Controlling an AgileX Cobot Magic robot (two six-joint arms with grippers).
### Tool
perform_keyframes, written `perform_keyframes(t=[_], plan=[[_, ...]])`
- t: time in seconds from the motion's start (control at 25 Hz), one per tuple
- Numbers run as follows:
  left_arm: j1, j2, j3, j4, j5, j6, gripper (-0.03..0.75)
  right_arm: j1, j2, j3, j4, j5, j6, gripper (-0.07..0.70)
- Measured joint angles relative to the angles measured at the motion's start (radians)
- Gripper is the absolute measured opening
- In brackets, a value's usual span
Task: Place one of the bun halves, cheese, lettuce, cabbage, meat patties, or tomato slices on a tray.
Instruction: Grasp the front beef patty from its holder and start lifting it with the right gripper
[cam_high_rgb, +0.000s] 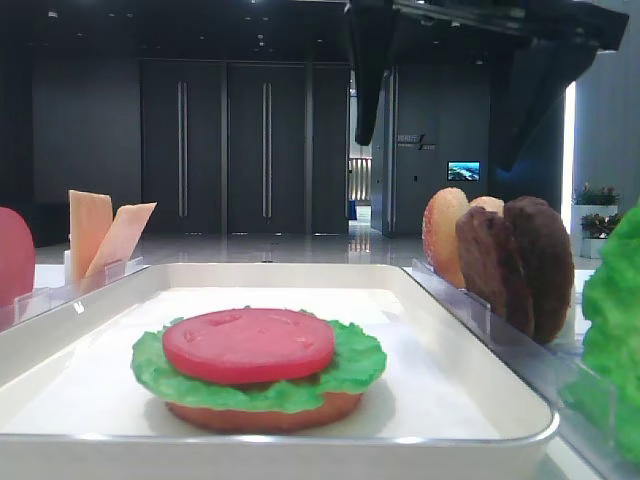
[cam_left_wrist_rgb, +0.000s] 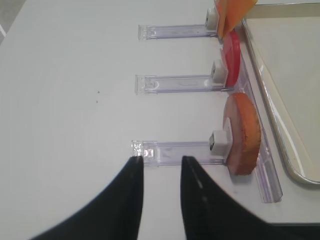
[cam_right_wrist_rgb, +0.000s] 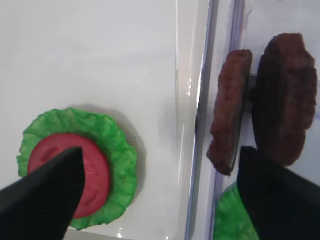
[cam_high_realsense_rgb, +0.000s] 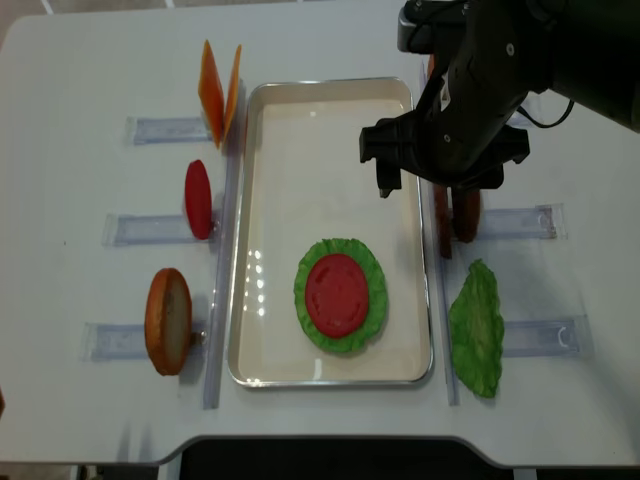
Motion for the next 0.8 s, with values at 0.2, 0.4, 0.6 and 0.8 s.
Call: perform_keyframes(t=[0.2, 0.4, 0.6, 0.8], plan=[[0.000, 0.000, 0.000, 0.000, 0.000, 0.000, 0.144, 0.012, 0.031, -0.004, -0.045, -0.005, 0.041, 0.587], [0.000, 0.000, 0.000, 0.000, 0.000, 0.000, 0.099, 0.016, 0.056, -0.005, -0.083, -0.008, 0.075, 0.587], [0.000, 0.000, 0.000, 0.000, 0.000, 0.000, 0.063, 0.017, 0.061, -0.005, -0.122, -0.008, 0.101, 0.587], [0.000, 0.000, 0.000, 0.000, 0.000, 0.000, 0.037, 0.016, 0.061, -0.005, -0.128, -0.008, 0.106, 0.587]])
